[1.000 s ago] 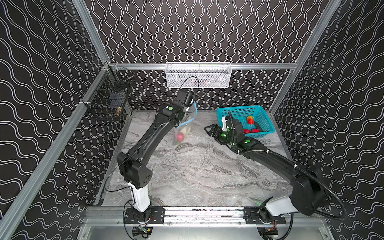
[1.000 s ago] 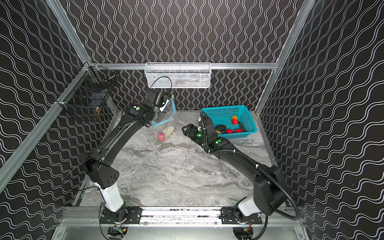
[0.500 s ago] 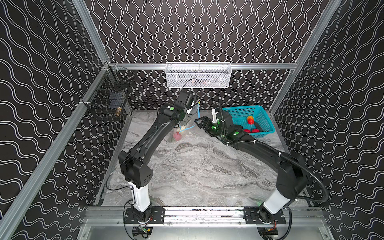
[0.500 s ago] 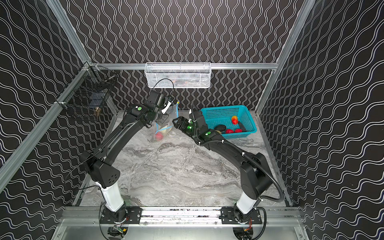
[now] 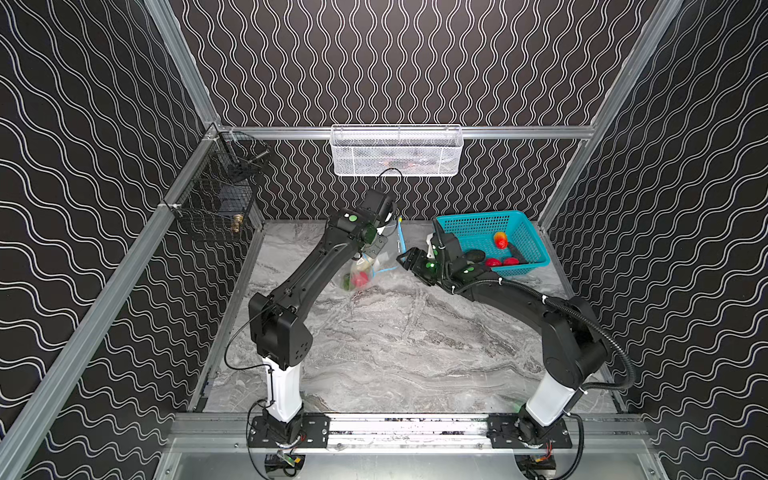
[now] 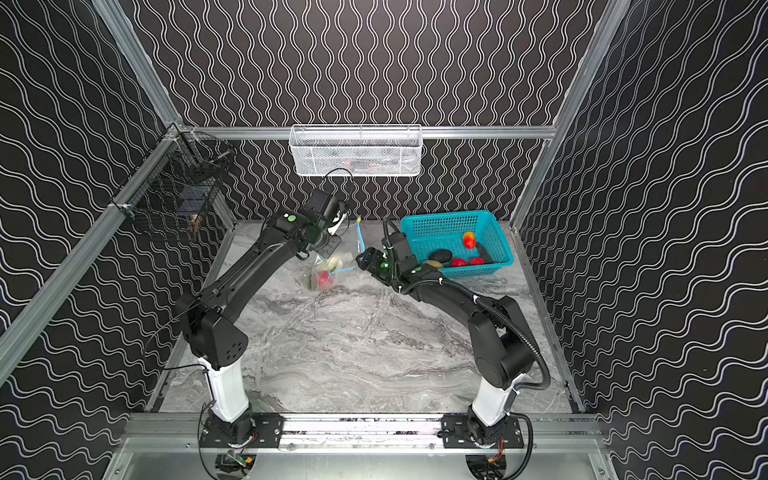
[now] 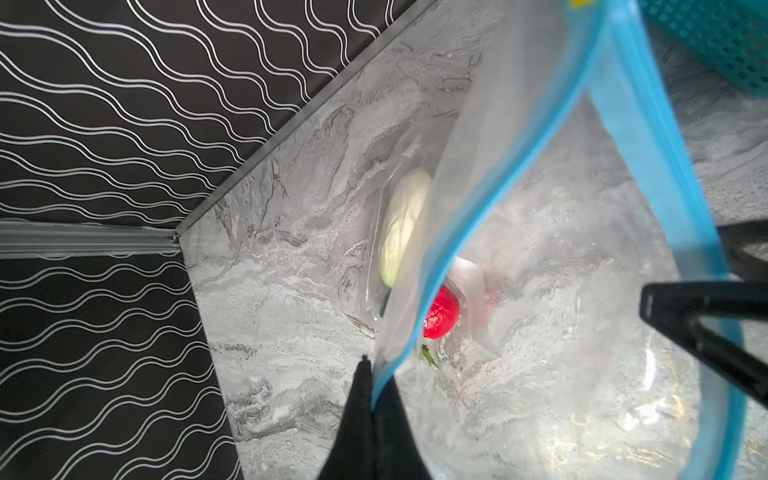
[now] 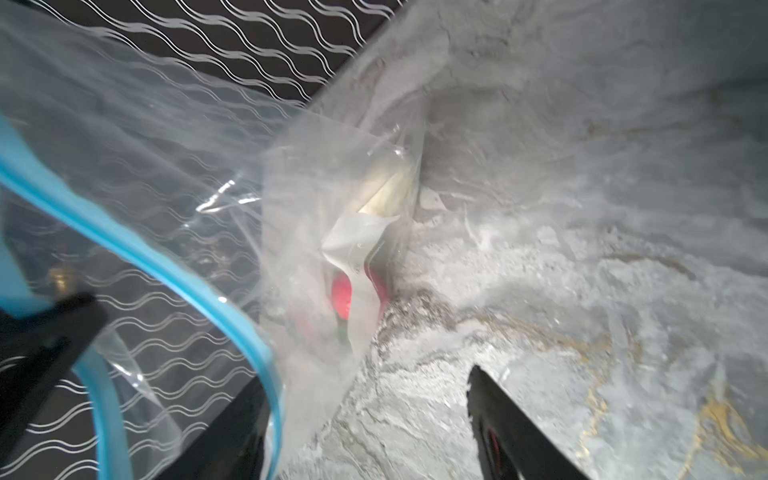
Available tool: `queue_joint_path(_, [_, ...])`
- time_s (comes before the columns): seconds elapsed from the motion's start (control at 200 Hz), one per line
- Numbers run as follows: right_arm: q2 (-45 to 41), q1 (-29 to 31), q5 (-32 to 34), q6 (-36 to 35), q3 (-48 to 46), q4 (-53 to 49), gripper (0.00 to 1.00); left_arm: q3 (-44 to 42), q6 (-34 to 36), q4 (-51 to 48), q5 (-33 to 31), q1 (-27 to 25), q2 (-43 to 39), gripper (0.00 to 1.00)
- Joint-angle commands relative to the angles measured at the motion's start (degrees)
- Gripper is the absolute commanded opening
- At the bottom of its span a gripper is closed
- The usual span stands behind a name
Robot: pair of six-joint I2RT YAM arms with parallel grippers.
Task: Place the food in the zip-top bag and seal the zipper
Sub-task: 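Withdraw the open right gripper from the bag mouth toward the teal basket, then lower the right gripper into the teal basket over the yellow-red pepper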
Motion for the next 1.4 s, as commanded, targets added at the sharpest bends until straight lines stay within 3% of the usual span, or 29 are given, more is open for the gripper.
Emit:
queue_joint_path(0.0, [0.6,-0.2,1.7,-1.6,1.0,-3.0,0.75,-0.5,-2.9,3.2,-1.1,0.2,1.2,0.00])
queue_joint_path(0.29, [0.3,-0.4,4.6,-2.3,4.5,-7.9,0.75,-0.2,-4.5,5.9,5.6,0.4,2.5,0.00])
queue_joint_path(0.536, [-0.9,-1.7,7.2,-2.3,6.5,-8.9,0.77,-0.6,-6.1,7.0,7.5,0.4,2.3,0.00])
queue_joint_path(0.806, [0.3,-8.3,7.4,-5.7,13.3,-13.6,0.79,3.2,-9.6,0.6,9.4,0.4,5.4,0.00])
queue_joint_path(0.961, [1.7,-13.1,7.3,-7.6,14.9,-15.4,0.79,-2.3,-9.5,5.1,9.4,0.4,2.3,0.00])
queue_joint_path(1.161, [4.4,-18.3,7.2,-8.1,17.6,-21.1,0.81,-1.1,-9.5,3.6,12.4,0.4,1.7,0.00])
queue_joint_path(1.396, [7.9,-22.6,10.7,-10.3,22.8,-26.8,0.89,-1.9,-9.5,3.8,13.2,0.4,2.2,0.00])
